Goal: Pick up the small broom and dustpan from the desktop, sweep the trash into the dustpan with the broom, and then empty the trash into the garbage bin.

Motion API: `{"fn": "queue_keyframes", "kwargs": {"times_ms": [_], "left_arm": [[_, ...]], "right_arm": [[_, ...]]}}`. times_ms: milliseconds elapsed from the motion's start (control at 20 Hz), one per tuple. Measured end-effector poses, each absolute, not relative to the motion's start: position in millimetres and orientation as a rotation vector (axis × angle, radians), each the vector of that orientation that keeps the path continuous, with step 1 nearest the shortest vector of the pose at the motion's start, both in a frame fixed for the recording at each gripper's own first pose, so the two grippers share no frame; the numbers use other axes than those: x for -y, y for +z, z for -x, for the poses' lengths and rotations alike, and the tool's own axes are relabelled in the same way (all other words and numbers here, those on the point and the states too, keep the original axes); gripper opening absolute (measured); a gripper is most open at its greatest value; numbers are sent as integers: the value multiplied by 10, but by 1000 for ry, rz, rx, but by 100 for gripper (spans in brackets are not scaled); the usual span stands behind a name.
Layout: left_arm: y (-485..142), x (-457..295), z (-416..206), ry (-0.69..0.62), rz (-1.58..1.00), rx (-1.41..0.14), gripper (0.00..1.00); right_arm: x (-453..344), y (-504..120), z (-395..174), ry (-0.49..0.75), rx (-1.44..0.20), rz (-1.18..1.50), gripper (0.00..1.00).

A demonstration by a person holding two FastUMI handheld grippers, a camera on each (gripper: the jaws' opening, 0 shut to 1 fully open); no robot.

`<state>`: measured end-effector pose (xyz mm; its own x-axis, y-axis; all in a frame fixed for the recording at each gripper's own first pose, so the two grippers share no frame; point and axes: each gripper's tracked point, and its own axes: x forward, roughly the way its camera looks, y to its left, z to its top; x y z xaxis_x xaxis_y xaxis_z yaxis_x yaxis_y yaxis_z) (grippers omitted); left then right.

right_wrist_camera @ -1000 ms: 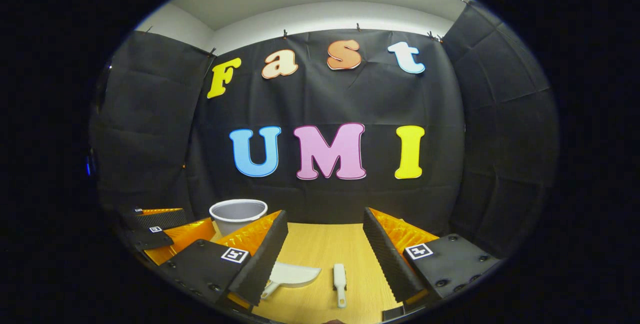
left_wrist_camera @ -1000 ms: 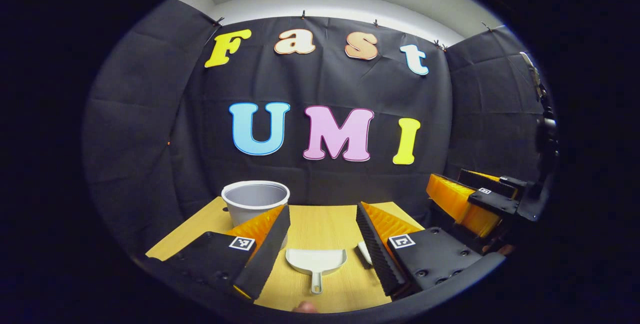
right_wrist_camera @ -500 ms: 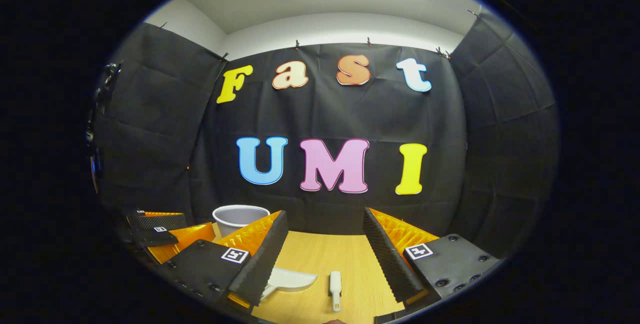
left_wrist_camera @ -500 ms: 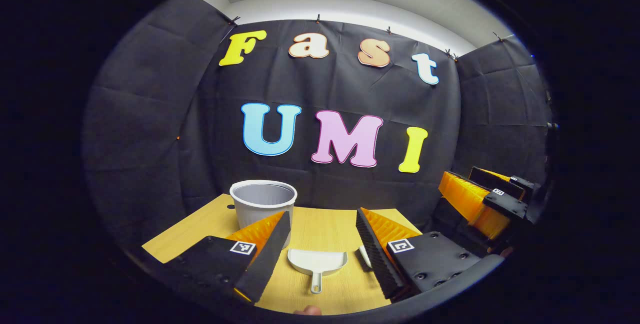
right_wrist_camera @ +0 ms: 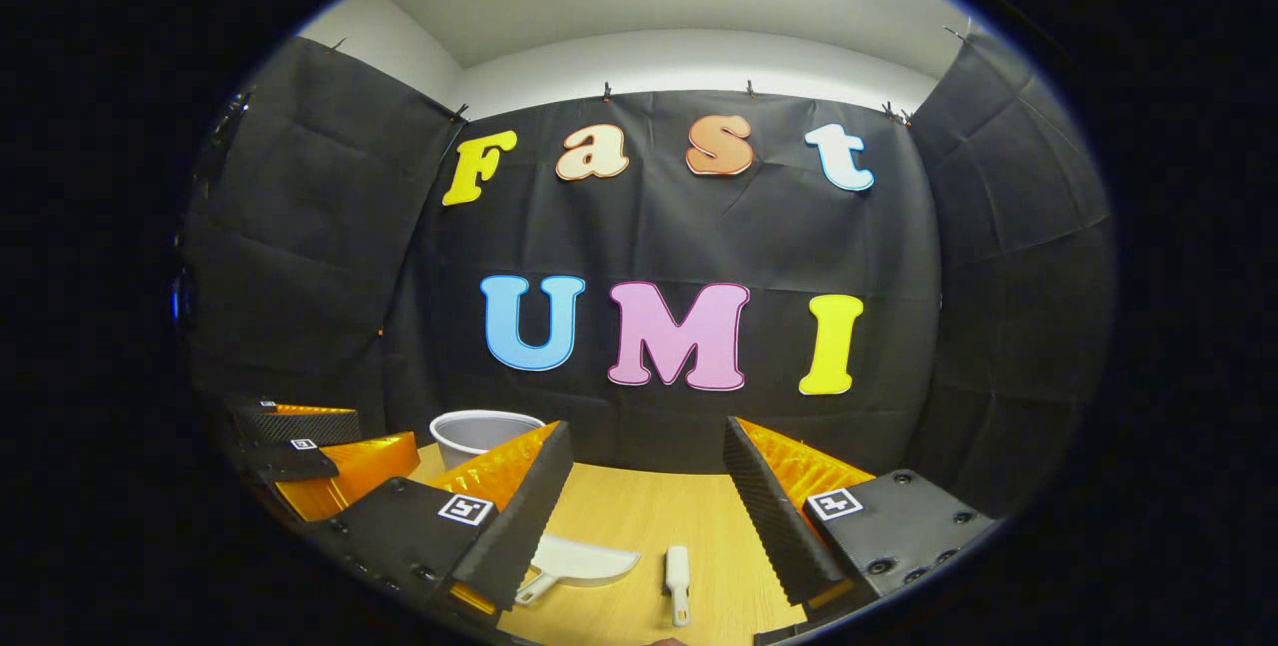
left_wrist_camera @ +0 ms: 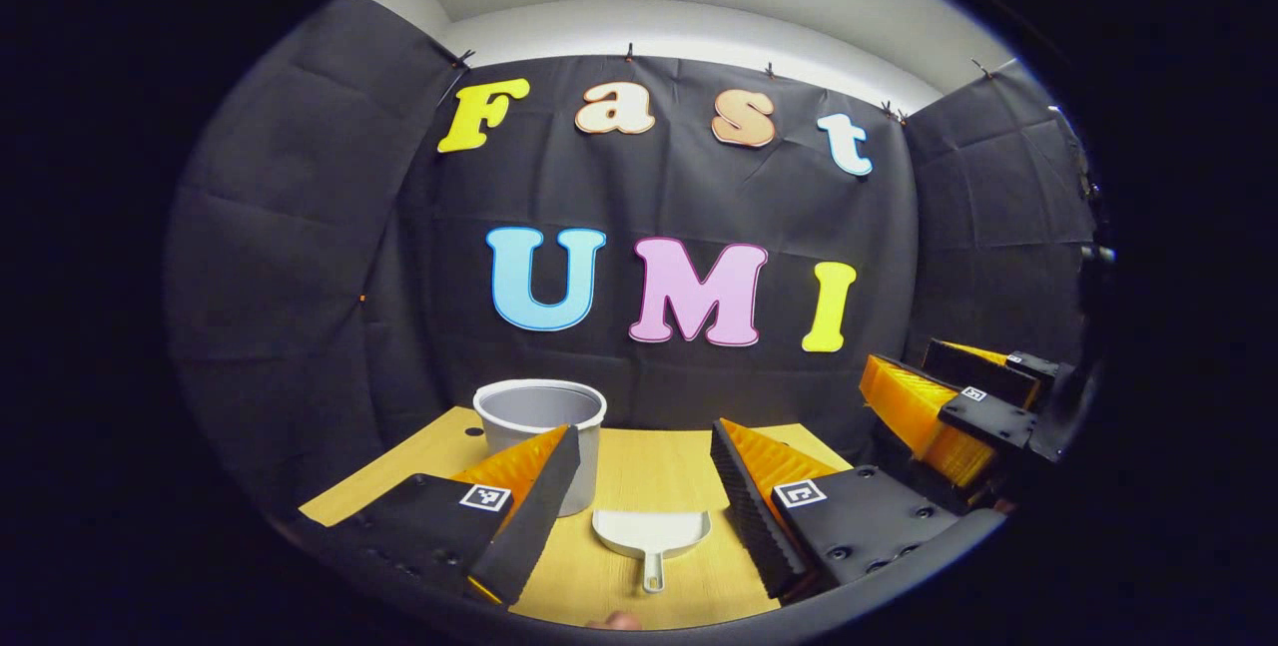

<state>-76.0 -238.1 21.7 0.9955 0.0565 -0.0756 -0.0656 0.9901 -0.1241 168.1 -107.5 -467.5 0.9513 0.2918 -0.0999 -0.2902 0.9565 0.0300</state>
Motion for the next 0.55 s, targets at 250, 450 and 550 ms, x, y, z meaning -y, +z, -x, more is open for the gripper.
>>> {"fn": "queue_keyframes", "kwargs": {"times_ms": [250,450,550], "left_arm": [[194,2376,735,58,149,-81,78],[197,2396,740,63,145,-75,78],[186,2385,731,62,154,-82,78]], "right_arm": [[1047,-4709,-1732,297,-110,-10,98],[1076,-4791,-1748,282,-138,-1,98],[1084,-4796,-1749,276,-148,-11,98]]}}
